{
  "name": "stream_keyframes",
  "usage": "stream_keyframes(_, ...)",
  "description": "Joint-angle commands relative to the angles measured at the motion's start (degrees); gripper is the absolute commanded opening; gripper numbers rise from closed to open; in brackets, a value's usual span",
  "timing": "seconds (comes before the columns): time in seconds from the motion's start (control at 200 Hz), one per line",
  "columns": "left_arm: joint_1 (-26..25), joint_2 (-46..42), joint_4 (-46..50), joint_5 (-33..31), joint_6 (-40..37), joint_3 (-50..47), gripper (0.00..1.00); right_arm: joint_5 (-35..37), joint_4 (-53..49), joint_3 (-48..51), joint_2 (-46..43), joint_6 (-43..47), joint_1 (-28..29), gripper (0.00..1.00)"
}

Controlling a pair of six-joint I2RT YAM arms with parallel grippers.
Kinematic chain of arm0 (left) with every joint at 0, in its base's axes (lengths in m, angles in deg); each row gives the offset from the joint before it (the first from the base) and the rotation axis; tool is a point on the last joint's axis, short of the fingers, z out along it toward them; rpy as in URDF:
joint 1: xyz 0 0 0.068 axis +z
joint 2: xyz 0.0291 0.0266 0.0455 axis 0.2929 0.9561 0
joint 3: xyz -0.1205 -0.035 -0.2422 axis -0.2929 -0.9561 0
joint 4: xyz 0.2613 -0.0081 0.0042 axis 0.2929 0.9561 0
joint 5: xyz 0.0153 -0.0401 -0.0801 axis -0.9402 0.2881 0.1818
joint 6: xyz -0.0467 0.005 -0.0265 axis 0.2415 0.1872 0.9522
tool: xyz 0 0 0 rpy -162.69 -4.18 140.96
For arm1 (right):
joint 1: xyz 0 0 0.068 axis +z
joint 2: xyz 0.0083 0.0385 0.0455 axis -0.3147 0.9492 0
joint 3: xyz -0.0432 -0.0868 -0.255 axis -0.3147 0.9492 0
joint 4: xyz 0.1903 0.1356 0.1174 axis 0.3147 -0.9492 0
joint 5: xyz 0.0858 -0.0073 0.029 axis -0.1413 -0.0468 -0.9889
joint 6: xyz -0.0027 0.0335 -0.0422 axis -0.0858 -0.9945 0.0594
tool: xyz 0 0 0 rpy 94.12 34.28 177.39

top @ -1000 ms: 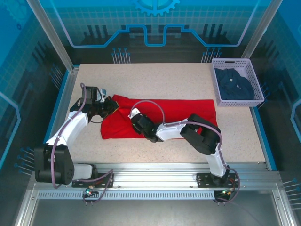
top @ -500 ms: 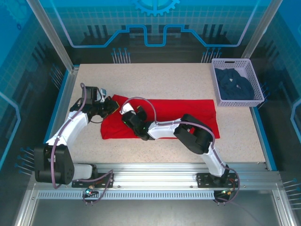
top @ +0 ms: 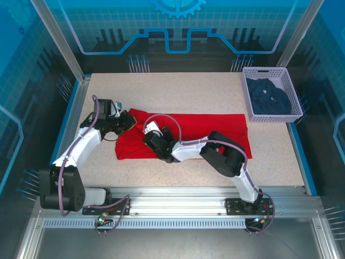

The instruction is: Fold the inside-out t-shirt

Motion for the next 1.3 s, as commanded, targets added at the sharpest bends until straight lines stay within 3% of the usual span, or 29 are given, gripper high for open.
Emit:
stream_keyframes(0.0, -0.1, 0.3, -0.6, 1.8, -0.3, -0.5, 0.00, 0.0, 1.1, 1.4, -3.2, 0.4, 0.6, 0.35)
stream_keyframes(0.15, -0.1, 0.3, -0.4, 1.7, -0.4, -0.6, 0.00, -2.3, 1.8, 2.7, -4.5, 1.3, 0.7, 0.12)
stream_keyframes(0.31, -0.1, 0.2, 0.1, 1.1, -0.4, -1.2, 0.00, -5.6, 0.1, 4.6, -7.1, 1.3, 0.9, 0.03)
stream_keyframes(0.53, -0.3, 0.0, -0.4, 0.1, 0.2, -4.0, 0.00, -11.6, -5.0, 6.7, -10.9, 3.5, 0.7, 0.02)
stream_keyframes(0.88, -1.6, 1.3, -3.6, -0.8, 1.6, -10.2, 0.00, -15.3, -9.0, 7.3, -10.7, 6.2, 0.6, 0.02)
stream_keyframes(1.105, -1.8, 2.0, -5.0, -1.7, 1.8, -14.2, 0.00, -18.8, -10.7, 8.2, -10.6, 6.5, 0.6, 0.10)
stream_keyframes(1.17, -1.8, 1.3, -4.9, -2.1, 1.9, -15.1, 0.05, -19.8, -11.4, 9.3, -11.8, 6.7, 0.6, 0.17)
stream_keyframes(1.29, -1.8, -0.9, -3.0, -5.3, 1.7, -15.5, 0.39, -22.6, -15.1, 10.8, -15.8, 6.9, -0.1, 0.32)
